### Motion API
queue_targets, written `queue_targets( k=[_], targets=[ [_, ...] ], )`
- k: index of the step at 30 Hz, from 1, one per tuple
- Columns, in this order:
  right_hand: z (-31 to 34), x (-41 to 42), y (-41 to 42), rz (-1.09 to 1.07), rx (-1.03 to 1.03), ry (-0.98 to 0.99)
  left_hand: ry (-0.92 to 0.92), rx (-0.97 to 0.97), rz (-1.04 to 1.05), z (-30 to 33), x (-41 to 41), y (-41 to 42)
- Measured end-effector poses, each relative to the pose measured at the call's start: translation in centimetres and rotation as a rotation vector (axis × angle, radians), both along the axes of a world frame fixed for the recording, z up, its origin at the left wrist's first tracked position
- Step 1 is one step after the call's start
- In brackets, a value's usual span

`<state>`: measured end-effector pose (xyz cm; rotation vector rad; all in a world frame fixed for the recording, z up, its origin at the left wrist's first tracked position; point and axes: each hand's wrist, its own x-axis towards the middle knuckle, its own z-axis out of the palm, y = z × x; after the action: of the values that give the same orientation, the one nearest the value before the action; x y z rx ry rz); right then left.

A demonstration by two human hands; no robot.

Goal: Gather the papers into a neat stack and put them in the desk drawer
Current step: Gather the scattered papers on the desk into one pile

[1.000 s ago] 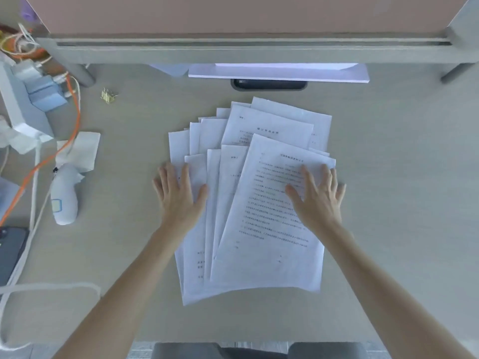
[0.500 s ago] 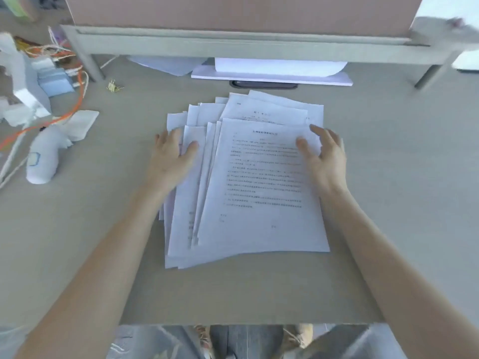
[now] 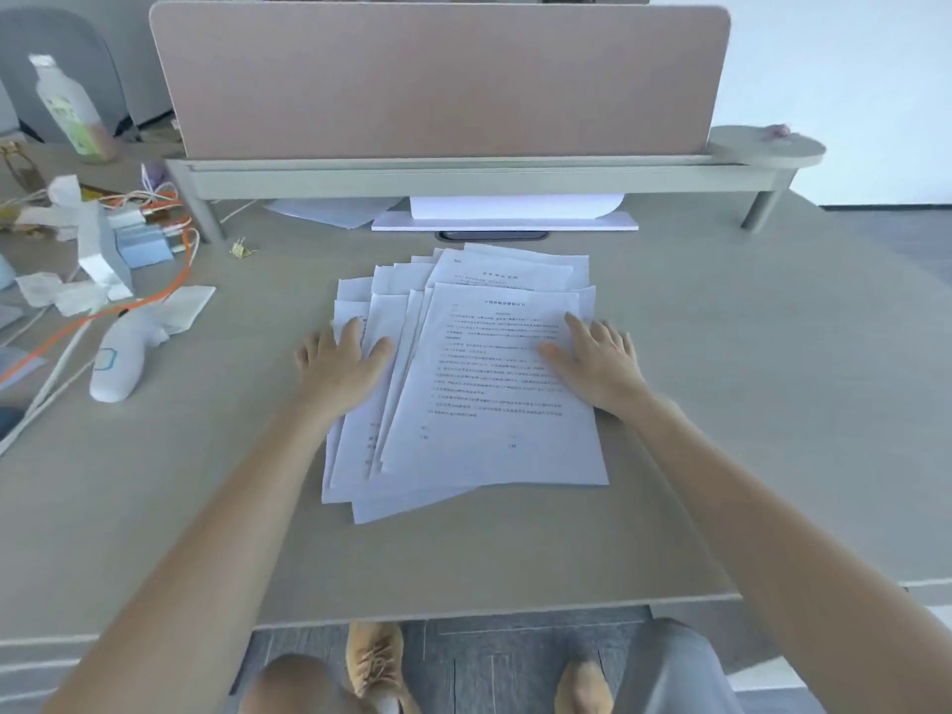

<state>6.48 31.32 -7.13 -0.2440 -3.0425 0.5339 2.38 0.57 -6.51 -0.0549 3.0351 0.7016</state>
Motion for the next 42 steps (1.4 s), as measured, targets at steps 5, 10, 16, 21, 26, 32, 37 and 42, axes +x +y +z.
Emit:
queue_targets(
  k=[5, 10, 16, 21, 26, 32, 37, 42],
  targets=[
    [-1.0, -3.8, -0.7, 0.036, 0.107, 0.018, 0.047, -0.075, -0.034, -1.4, -3.1, 0.3],
    [-1.1, -6.2, -1.9, 0.148, 0.140, -0.018, 0.050, 0.025, -0.046, -1.1, -5.0, 1.6],
    [0.1, -6.4, -2.8, 0.113, -0.128, 0.004, 0.032, 0.131, -0.105, -1.0, -6.7, 2.4],
    [0.2, -5.5, -2.4, -0.044, -0.127, 0.142, 0.166, -0.027, 0.020, -1.2, -6.3, 2.2],
    [0.0, -5.9, -2.4, 0.034, -0.065, 0.172, 0.106, 0.050, -0.021, -0.8, -5.5, 1.7],
    [0.5, -6.6, -2.3, -0.031, -0.331, 0.165, 0.066, 0.312, -0.038, 0.2, -4.8, 2.8],
    [0.7, -6.6, -2.3, -0.071, -0.383, 0.152, 0.069, 0.293, -0.008, 0.3, -4.6, 2.9],
    [0.2, -5.4, -3.2, -0.078, -0.169, 0.184, 0.150, 0.116, 0.057, 0.8, -3.8, 2.0]
  ],
)
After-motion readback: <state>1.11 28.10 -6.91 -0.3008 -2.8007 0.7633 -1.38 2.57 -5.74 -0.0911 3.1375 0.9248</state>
